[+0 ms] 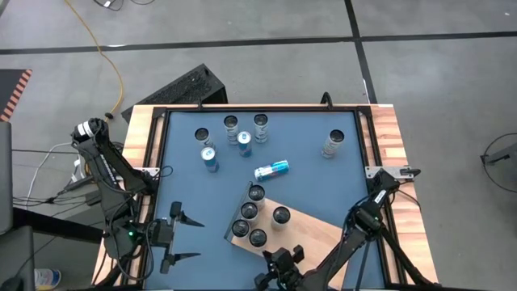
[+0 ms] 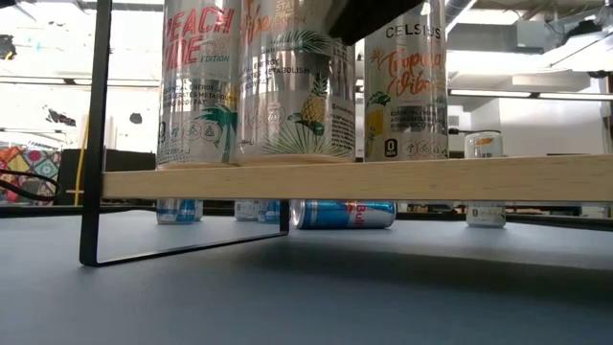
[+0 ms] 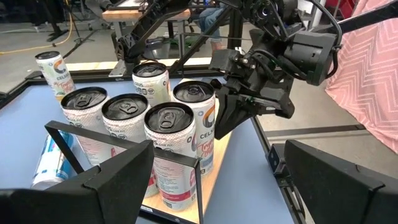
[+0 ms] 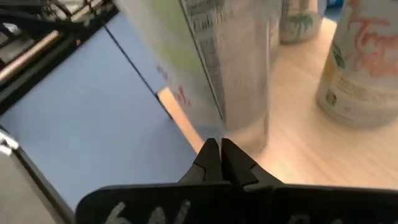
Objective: Place canned beverage on shelf
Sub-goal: Adjust the white yellow soda cans on the shelf
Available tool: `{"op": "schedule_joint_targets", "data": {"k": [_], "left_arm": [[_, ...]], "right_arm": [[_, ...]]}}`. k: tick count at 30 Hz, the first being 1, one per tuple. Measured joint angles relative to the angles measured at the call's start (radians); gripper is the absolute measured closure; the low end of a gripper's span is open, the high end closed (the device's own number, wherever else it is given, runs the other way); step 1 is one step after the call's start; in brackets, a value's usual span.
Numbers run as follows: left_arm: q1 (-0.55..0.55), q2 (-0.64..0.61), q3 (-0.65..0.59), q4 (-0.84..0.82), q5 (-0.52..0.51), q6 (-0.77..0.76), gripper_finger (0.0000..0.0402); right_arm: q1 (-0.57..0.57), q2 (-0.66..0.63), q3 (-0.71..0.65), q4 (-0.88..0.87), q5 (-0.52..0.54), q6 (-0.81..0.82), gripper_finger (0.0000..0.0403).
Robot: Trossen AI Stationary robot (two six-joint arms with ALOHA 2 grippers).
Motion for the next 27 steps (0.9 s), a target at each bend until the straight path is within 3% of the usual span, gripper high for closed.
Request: {"op": "schedule_joint_targets", "data": {"k": [4,9,12,21,27], "left_arm": [[0.0,0.0,0.0,0.0,0.001,-0.003,0.0054],[0.0,0.0,0.0,0.0,0.019,-0.008,0.0054],[0.0,0.0,0.0,0.001,0.018,-0.013,0.0054],[0.002,0.0,0.0,0.013,0.013,-0.038,0.0054],[-0.001,0.0,0.0,0.009,0.043,-0.053,0.0054]], "right_arm": [[0.041,-0.024,0.001,-0.044,-0.092,0.034,0.0403],[0.107,-0.051,-0.015,-0.248,-0.151,0.271,0.0403],[0.102,-0.083,-0.071,-0.248,-0.077,0.234,0.0403],[-0.023,-0.119,-0.154,-0.249,-0.266,0.159,0.0403],[0.009,-0.122,-0.156,-0.244,-0.325,0.136,0.0403]]}}
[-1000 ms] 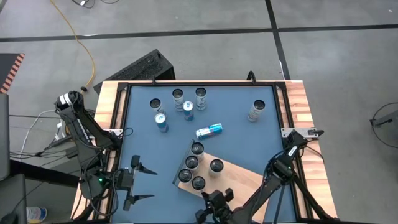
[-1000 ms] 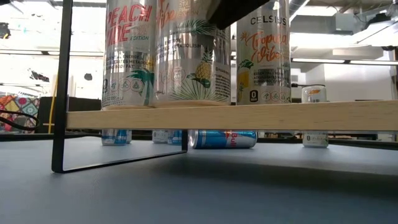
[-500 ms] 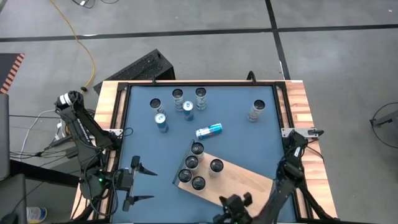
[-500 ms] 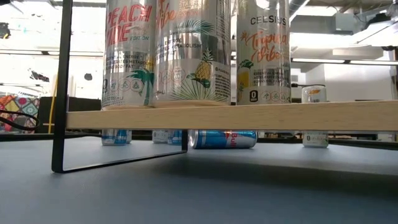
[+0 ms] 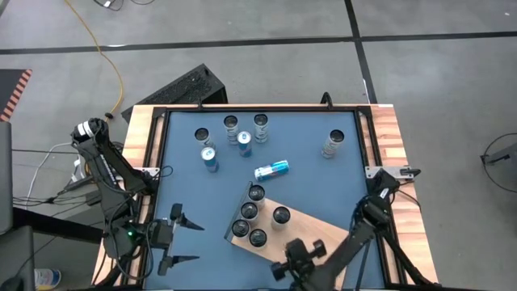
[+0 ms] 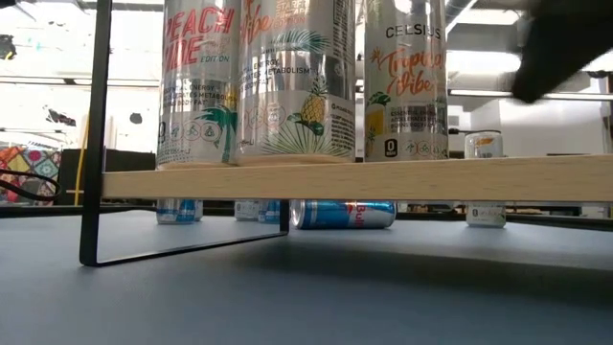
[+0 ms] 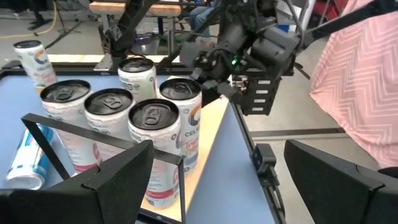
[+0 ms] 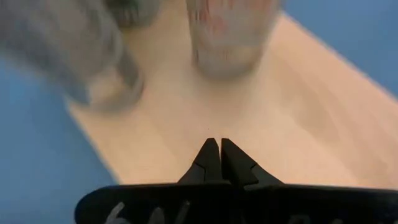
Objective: Place canned beverage on shelf
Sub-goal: Adjust the white yellow soda cans on the shelf
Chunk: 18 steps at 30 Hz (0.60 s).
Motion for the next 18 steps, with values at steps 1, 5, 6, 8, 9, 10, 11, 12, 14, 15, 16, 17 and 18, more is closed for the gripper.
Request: {"op": "schedule_joint_targets", "data": {"k": [1,5,6,8,9,10,11,12,14,15,16,17,18], "left_arm": [[0.0,0.0,0.0,-0.001,0.0,0.0,0.0054],[0.0,0.0,0.0,-0.001,0.0,0.0,0.0054],[0.0,0.0,0.0,-0.001,0.0,0.0,0.0054],[0.002,0.0,0.0,0.001,0.0,0.0,0.0054],[0.005,0.0,0.0,0.004,0.0,0.0,0.0054],[0.008,0.0,0.0,0.007,0.0,0.0,0.0054],[0.01,0.0,0.0,0.01,0.0,0.0,0.0054],[0.012,0.0,0.0,0.013,0.0,0.0,0.0054],[0.017,0.0,0.0,0.029,-0.001,0.0,0.0054],[0.018,0.0,0.0,0.038,-0.001,0.0,0.0054],[0.018,0.0,0.0,0.044,-0.001,0.0,0.0054],[0.018,0.0,0.0,0.05,-0.001,0.0,0.0054],[0.018,0.0,0.0,0.053,-0.001,0.0,0.0054]], "right_arm": [[0.016,-0.006,0.0,0.0,-0.016,0.016,0.0403],[0.076,-0.075,-0.003,0.002,0.025,0.041,0.0403],[0.087,-0.109,-0.012,0.002,0.072,0.024,0.0403],[0.098,-0.194,-0.034,0.001,0.16,-0.03,0.0403],[0.098,-0.241,-0.053,0.002,0.201,-0.068,0.0403],[0.096,-0.289,-0.076,0.0,0.245,-0.104,0.0403],[0.092,-0.342,-0.105,0.0,0.286,-0.141,0.0403],[0.087,-0.395,-0.138,0.0,0.32,-0.182,0.0403],[0.069,-0.505,-0.209,0.0,0.354,-0.269,0.0403],[0.057,-0.564,-0.255,0.001,0.355,-0.298,0.0403],[0.044,-0.624,-0.306,0.0,0.355,-0.31,0.0403],[0.029,-0.685,-0.366,0.001,0.356,-0.309,0.0403],[0.011,-0.747,-0.436,0.001,0.358,-0.288,0.0403]]}}
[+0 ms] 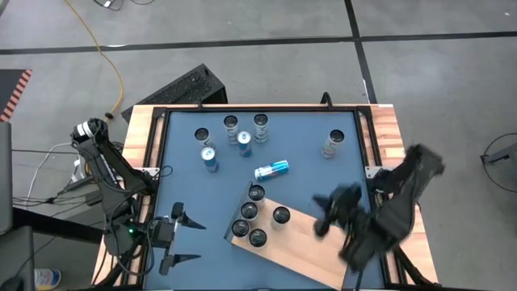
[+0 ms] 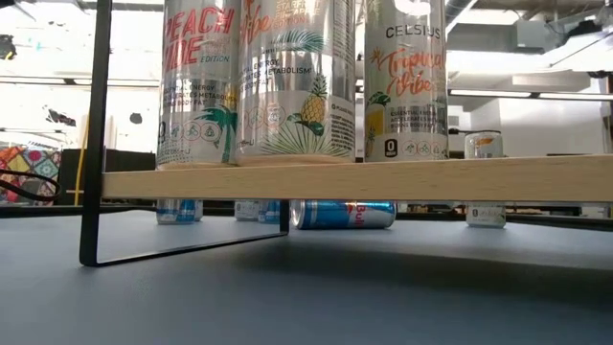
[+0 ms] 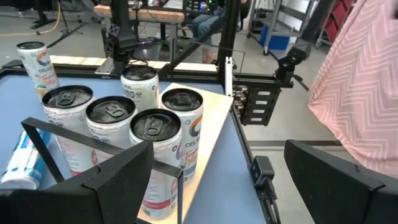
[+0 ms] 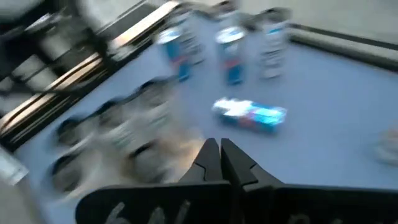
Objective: Place canned beverage on shelf
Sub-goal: Adjust the white yellow soda cans on the shelf
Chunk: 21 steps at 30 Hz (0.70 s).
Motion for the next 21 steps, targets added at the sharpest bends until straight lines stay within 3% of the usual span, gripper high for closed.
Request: {"op": "schedule_joint_targets", "data": {"k": [5,7,11,15,21], "left_arm": [[0.0,0.0,0.0,-0.001,-0.001,-0.001,0.0054],[0.003,0.0,0.0,0.0,-0.006,0.014,0.0054],[0.026,0.0,0.0,0.001,-0.03,0.022,0.0054],[0.053,-0.001,0.0,0.014,-0.028,0.015,0.0054],[0.07,-0.001,0.0,0.014,-0.026,0.025,0.0054]], "right_arm": [[-0.058,-0.206,-0.378,0.06,-0.009,0.201,0.0403],[-0.047,-0.24,-0.514,0.213,0.0,0.228,0.0403],[-0.014,-0.2,-0.727,0.616,0.139,0.169,0.0403],[-0.031,-0.089,-0.789,0.726,0.224,0.231,0.0403],[-0.121,0.03,-0.734,0.725,0.203,0.217,0.0403]]}}
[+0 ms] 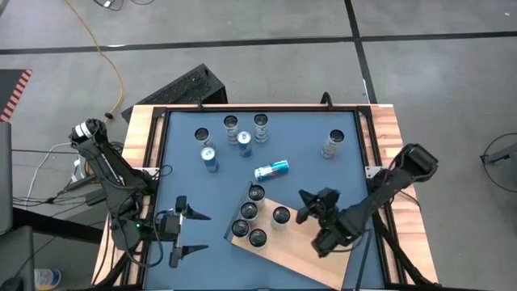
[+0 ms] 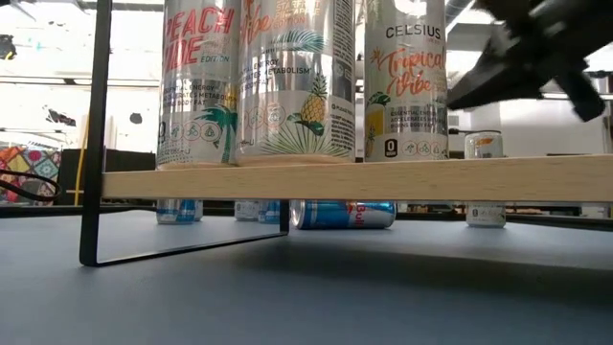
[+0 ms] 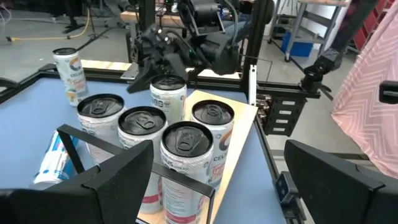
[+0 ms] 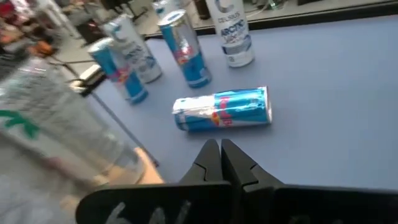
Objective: Place canned beverage on shelf
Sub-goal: Adjust the white yellow soda cans on the shelf
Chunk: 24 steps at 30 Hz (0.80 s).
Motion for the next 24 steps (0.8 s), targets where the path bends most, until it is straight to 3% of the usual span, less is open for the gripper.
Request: {"op": "schedule_joint_targets", "data": {"k": [9,15,24], "left_arm": [[0.0,0.0,0.0,0.0,0.0,0.014,0.0054],[0.004,-0.001,0.0,0.0,-0.005,0.035,0.0054],[0.006,-0.001,0.0,0.0,-0.005,0.041,0.0054]], "right_arm": [[0.001,0.119,0.08,-0.006,-0.018,-0.031,0.0403],[0.028,0.122,0.083,0.002,-0.03,-0.005,0.0403],[0.011,0.122,0.083,0.162,-0.029,-0.156,0.0403]]}}
